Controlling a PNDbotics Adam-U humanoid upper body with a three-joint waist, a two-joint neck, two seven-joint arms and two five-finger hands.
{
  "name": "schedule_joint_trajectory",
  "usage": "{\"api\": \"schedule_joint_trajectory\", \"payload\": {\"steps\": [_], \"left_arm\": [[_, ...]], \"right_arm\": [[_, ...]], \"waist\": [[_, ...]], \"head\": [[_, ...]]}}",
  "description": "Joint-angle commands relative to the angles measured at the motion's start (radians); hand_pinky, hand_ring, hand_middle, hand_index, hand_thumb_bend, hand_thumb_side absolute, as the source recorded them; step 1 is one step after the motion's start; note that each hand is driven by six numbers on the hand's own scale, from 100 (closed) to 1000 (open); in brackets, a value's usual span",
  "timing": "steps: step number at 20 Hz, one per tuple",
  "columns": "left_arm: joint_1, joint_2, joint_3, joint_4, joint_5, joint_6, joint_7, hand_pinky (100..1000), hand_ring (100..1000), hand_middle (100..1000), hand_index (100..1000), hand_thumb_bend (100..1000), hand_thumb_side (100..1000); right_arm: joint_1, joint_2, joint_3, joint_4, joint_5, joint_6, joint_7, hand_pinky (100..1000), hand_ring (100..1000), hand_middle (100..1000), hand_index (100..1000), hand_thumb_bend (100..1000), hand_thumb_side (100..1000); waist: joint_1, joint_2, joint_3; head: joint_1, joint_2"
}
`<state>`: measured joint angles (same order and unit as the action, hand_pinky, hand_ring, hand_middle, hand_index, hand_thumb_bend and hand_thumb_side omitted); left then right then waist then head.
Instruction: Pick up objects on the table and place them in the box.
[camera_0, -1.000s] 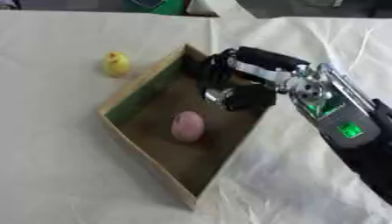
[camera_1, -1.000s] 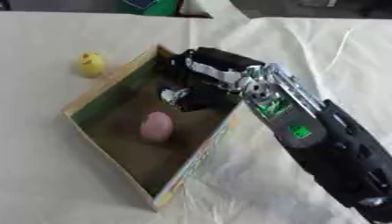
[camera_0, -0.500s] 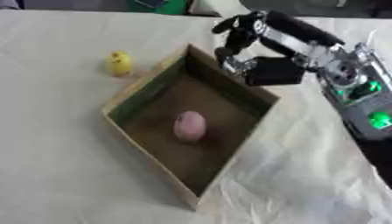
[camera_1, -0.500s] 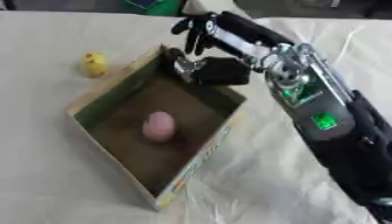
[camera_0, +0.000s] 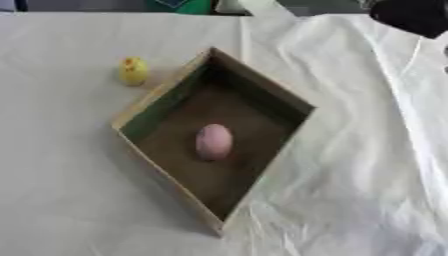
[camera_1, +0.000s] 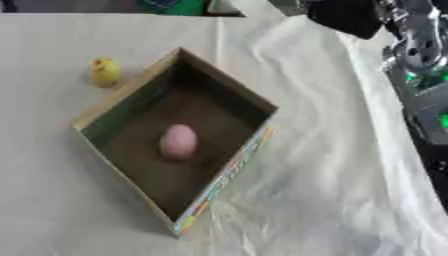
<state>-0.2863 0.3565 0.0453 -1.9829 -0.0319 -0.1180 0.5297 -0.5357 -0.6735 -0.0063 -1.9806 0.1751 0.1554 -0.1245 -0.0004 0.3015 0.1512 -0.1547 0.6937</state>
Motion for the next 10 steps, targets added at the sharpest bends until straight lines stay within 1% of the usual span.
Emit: {"api": "schedule_joint_trajectory", "payload": {"steps": [1, 4, 6, 8, 9, 10], "left_arm": [[-0.024, 0.076, -0.002, -0.017, -0.032, 0.001, 0.030, 453, 590, 594, 757, 100, 972], [-0.037, 0.128, -0.003, -0.017, -0.081, 0.016, 0.057, 453, 592, 603, 765, 100, 942], [-0.043, 0.170, -0.004, -0.017, -0.128, 0.036, 0.073, 454, 596, 613, 775, 100, 909], [-0.047, 0.213, -0.004, -0.017, -0.186, 0.067, 0.084, 455, 599, 619, 781, 100, 893], [-0.049, 0.232, -0.006, -0.017, -0.212, 0.086, 0.086, 457, 604, 626, 790, 100, 876], [-0.051, 0.253, -0.009, -0.017, -0.239, 0.111, 0.084, 460, 610, 634, 799, 100, 842]], "right_arm": [[0.016, -0.034, -0.036, -0.019, -0.067, -0.059, -0.099, 737, 640, 621, 815, 100, 338], [0.053, -0.030, -0.054, -0.019, -0.113, -0.123, -0.163, 740, 640, 614, 807, 100, 366], [0.078, -0.022, -0.068, -0.019, -0.138, -0.160, -0.194, 761, 654, 610, 797, 100, 406], [0.102, -0.012, -0.081, -0.019, -0.157, -0.184, -0.222, 772, 662, 607, 791, 100, 427], [0.112, -0.007, -0.087, -0.019, -0.166, -0.194, -0.236, 779, 667, 605, 786, 100, 444], [0.122, -0.003, -0.094, -0.019, -0.174, -0.203, -0.249, 780, 667, 602, 783, 100, 443]], "waist": [[0.004, -0.021, -0.003], [0.008, -0.023, -0.009], [0.011, -0.024, -0.014], [0.012, -0.025, -0.019], [0.013, -0.026, -0.022], [0.014, -0.026, -0.024]], "head": [[0.015, 0.007], [0.027, 0.013], [0.033, 0.019], [0.036, 0.023], [0.038, 0.024], [0.039, 0.024]]}}
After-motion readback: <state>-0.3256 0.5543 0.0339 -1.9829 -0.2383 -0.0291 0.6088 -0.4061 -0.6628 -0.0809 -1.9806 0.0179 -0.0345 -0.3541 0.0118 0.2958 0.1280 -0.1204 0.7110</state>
